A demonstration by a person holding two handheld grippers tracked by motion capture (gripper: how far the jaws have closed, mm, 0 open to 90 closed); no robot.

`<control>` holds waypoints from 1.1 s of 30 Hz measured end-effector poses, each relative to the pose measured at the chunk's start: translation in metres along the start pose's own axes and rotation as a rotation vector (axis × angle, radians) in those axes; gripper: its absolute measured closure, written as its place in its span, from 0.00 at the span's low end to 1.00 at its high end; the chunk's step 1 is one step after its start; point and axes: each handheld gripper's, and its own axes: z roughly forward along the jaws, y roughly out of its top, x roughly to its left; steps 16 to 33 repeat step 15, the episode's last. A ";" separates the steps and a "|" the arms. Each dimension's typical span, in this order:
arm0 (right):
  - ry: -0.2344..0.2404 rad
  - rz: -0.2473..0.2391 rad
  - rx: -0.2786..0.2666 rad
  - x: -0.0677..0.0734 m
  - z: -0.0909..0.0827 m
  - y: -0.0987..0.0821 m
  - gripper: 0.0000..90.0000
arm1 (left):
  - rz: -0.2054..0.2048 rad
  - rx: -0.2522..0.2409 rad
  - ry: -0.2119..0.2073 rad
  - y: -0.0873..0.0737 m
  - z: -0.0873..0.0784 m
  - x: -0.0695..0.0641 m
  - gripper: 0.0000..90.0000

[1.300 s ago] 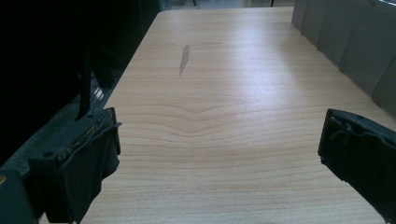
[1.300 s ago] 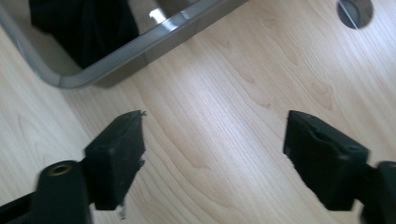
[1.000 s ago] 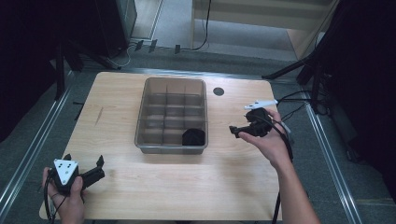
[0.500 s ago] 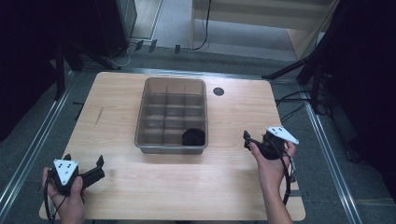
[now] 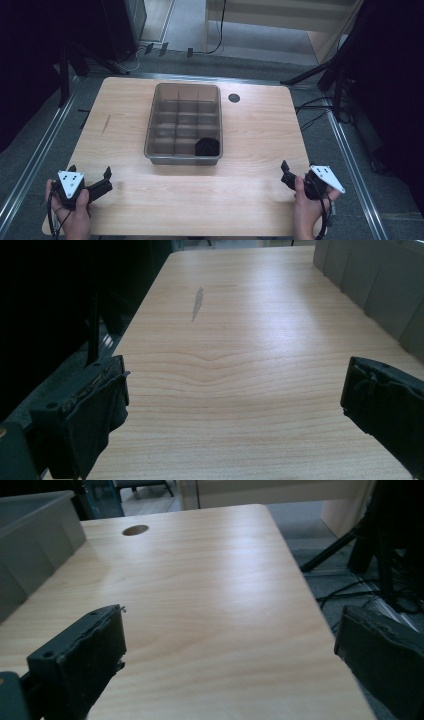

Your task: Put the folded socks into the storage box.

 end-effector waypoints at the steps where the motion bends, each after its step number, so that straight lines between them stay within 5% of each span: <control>1: -0.009 0.006 -0.001 -0.005 -0.004 -0.004 0.00 | -0.001 0.001 0.000 0.000 0.000 0.000 0.00; 9: -0.037 -0.028 -0.004 -0.025 -0.033 -0.023 0.00 | -0.003 0.003 0.001 0.000 0.000 0.000 0.00; 33: -0.030 -0.032 0.001 -0.021 -0.031 -0.023 0.00 | -0.003 0.003 0.001 0.000 0.000 0.000 0.00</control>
